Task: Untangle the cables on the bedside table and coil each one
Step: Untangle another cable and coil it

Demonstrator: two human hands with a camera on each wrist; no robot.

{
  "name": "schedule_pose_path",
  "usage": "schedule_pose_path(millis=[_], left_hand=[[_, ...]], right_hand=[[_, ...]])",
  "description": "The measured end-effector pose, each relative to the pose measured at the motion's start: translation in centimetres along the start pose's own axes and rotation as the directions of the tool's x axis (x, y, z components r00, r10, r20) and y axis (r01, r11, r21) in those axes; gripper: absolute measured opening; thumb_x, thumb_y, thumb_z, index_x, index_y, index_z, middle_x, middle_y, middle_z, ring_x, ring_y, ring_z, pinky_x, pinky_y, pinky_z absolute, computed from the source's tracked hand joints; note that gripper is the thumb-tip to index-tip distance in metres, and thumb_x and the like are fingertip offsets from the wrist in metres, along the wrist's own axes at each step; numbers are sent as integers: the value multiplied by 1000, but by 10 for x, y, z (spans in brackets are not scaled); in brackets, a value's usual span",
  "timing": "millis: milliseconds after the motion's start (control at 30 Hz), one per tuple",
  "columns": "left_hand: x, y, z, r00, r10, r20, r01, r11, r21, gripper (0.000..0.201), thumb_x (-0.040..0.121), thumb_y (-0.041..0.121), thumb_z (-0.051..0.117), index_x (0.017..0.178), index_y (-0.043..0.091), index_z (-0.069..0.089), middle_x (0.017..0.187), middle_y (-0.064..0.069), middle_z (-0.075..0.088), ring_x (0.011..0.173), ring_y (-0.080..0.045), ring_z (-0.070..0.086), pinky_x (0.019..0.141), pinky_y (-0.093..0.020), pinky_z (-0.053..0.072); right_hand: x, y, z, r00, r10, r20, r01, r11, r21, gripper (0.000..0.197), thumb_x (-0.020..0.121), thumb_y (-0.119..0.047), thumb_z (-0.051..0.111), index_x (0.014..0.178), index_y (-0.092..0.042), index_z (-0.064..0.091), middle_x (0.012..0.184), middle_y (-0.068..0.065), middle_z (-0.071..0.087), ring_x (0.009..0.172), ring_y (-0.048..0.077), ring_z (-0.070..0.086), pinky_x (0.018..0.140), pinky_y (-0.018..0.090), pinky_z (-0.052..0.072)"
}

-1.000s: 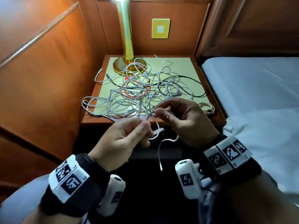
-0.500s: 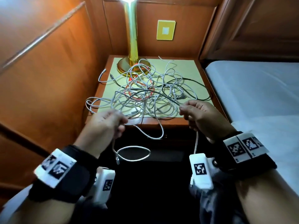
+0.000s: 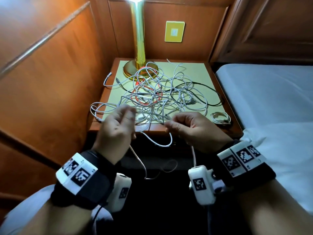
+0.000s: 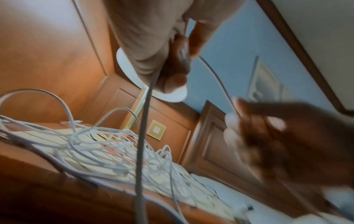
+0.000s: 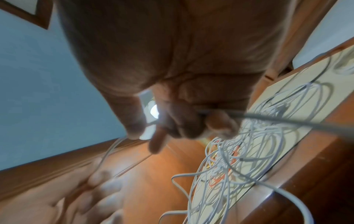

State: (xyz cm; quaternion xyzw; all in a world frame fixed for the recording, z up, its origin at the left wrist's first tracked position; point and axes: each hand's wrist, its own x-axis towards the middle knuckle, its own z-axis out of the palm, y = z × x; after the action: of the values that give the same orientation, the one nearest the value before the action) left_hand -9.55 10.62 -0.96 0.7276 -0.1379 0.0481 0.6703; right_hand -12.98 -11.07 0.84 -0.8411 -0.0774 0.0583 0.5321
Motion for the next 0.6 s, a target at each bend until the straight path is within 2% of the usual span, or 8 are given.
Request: schedule_pose_path(millis=[100, 167, 267, 400, 433, 500, 533, 600], left_hand=[[23, 1, -23, 947, -95, -306, 43, 984, -172, 19, 93, 28, 46, 76, 20, 49, 49, 12, 41, 42, -10, 35, 43, -27, 35], [31, -5, -36, 928, -136, -345, 96, 987, -132, 31, 100, 24, 44, 70, 19, 45, 49, 12, 37, 41, -10, 34, 42, -27, 33], [28, -13, -33, 958, -141, -249, 150, 988, 19, 30, 95, 27, 48, 67, 16, 50, 49, 9, 41, 41, -10, 36, 46, -27, 32], [17, -16, -16, 989, -144, -27, 146, 988, 56, 23, 92, 37, 50, 89, 17, 61, 65, 1, 47, 51, -13, 40, 53, -31, 36], [15, -16, -13, 993, -116, -19, 117, 989, 87, 23, 92, 37, 50, 94, 19, 63, 69, 2, 53, 54, -14, 44, 54, -31, 39], [12, -15, -11, 998, -36, -50, 46, 975, 216, 19, 94, 35, 53, 96, 20, 65, 83, 1, 66, 70, -18, 59, 67, -34, 48], [11, -15, -11, 998, -10, -60, 27, 958, 285, 15, 96, 31, 56, 96, 20, 66, 88, -2, 68, 77, -18, 61, 72, -30, 49], [10, -13, -12, 999, 4, -35, 10, 914, 407, 8, 97, 21, 60, 96, 19, 68, 89, -3, 69, 79, -16, 61, 68, -18, 46]], right_hand=[[0, 12, -16, 977, 198, -84, -197, 980, 14, 34, 96, -44, 60, 77, -15, 65, 57, -4, 49, 49, 11, 48, 55, 34, 42], [-1, 15, -21, 951, 269, -155, -241, 954, 175, 32, 99, -38, 57, 77, -14, 60, 58, -3, 44, 46, 15, 41, 50, 36, 42], [-1, 9, -18, 944, 254, -210, -184, 935, 304, 27, 103, -30, 52, 83, -11, 53, 54, -3, 36, 39, 11, 31, 42, 27, 32], [2, 4, -10, 952, 214, -221, -120, 919, 375, 27, 106, -23, 43, 85, -9, 54, 55, -3, 35, 42, 13, 30, 40, 25, 27], [3, 3, -9, 949, 227, -218, -121, 902, 415, 29, 107, -20, 38, 86, -8, 54, 56, -3, 34, 44, 14, 28, 41, 25, 26], [3, 1, -6, 942, 240, -233, -103, 872, 479, 31, 106, -15, 33, 87, -7, 55, 59, -1, 32, 48, 15, 26, 43, 26, 24], [4, 1, -6, 936, 243, -255, -86, 860, 503, 31, 106, -14, 32, 87, -7, 56, 59, -1, 33, 49, 15, 26, 44, 27, 23], [4, 2, -9, 907, 265, -328, -30, 816, 578, 30, 105, -16, 34, 85, -10, 57, 60, -2, 33, 49, 14, 26, 48, 29, 20]])
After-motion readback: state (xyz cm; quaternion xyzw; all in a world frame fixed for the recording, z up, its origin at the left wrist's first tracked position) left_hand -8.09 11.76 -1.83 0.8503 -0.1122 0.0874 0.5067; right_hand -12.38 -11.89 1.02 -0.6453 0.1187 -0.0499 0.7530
